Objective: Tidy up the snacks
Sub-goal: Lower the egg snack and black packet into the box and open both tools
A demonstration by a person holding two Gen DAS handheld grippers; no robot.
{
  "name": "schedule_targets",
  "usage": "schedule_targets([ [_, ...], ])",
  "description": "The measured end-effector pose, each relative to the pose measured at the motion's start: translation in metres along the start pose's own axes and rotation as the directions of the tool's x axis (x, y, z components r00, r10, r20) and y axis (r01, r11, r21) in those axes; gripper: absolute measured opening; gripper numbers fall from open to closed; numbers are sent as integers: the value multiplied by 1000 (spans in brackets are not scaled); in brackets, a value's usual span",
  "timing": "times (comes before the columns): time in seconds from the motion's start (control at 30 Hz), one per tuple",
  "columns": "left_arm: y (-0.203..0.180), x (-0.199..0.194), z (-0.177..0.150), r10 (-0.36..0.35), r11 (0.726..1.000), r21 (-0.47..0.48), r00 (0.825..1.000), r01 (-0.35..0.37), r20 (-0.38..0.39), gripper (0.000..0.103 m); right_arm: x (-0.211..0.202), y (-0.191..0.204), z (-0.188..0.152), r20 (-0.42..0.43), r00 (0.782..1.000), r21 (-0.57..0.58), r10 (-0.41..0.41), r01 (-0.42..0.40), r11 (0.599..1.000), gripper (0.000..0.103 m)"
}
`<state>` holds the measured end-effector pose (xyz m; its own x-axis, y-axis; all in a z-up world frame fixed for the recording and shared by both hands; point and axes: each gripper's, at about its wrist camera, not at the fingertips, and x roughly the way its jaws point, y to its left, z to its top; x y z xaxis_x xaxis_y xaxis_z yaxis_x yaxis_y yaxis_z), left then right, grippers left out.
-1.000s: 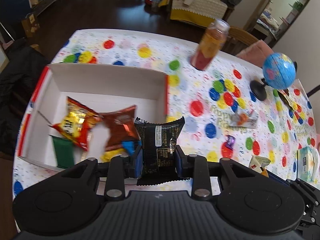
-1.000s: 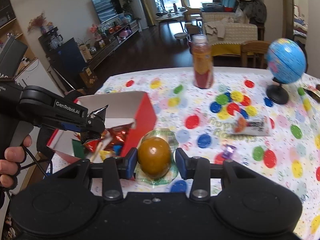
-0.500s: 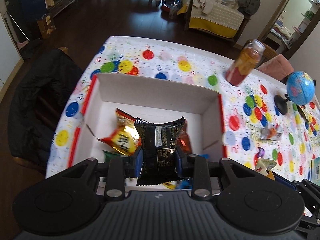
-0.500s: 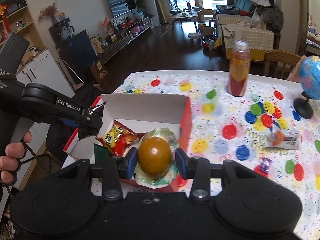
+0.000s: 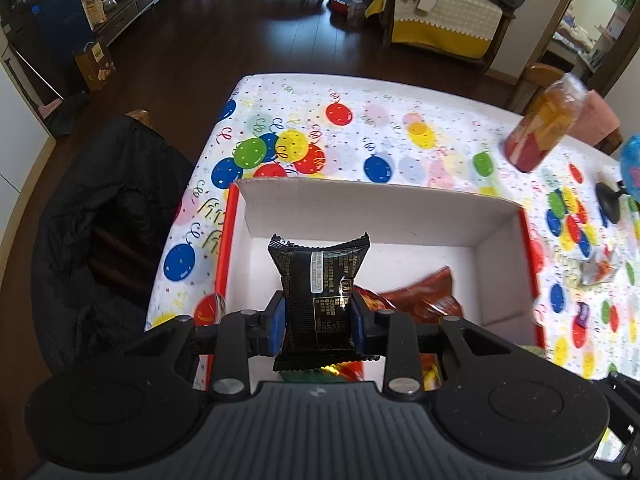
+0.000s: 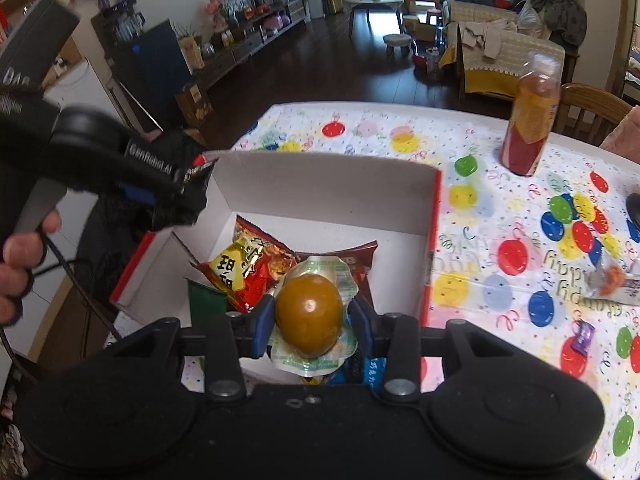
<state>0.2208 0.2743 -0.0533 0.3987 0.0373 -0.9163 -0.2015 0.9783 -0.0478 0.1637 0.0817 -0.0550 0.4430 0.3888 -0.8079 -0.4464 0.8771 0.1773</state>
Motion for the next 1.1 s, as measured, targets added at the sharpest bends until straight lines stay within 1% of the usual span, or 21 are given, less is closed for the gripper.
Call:
schedule_targets([
  [0.17, 1, 29, 11, 17, 999, 31, 999, -16, -47, 31, 30, 8, 3, -57, 998, -5, -9, 8, 1000, 40],
  [0.47, -6, 64, 7, 23, 996, 85, 994, -14, -105, 31, 69, 18, 0, -136, 991, -43, -13, 7, 999, 40],
  [0.63, -7, 69, 2, 24, 995, 98, 994, -13, -109, 31, 80, 23, -3, -169, 985, -61, -18, 8, 998, 40],
  [0.83, -6, 69, -4, 31, 994, 104, 995, -21, -95, 31, 85, 31, -6, -171, 985, -94, -36, 20, 995, 42],
  [0.97, -7, 66, -8, 49, 993, 108, 995, -39, -87, 31, 84, 30, -6, -173, 984, -83, -37, 23, 996, 43],
  [1.03, -8, 65, -9, 57, 992, 114, 994, -46, -90, 34, 83, 29, -6, -174, 984, -70, -38, 26, 997, 48],
  [1.07, -8, 65, -9, 57, 993, 112, 994, -46, -95, 39, 82, 27, -7, -174, 984, -60, -35, 24, 998, 49],
  [1.1, -7, 64, -10, 54, 993, 107, 994, -44, -95, 41, 81, 26, -7, -174, 984, -53, -31, 22, 998, 49],
])
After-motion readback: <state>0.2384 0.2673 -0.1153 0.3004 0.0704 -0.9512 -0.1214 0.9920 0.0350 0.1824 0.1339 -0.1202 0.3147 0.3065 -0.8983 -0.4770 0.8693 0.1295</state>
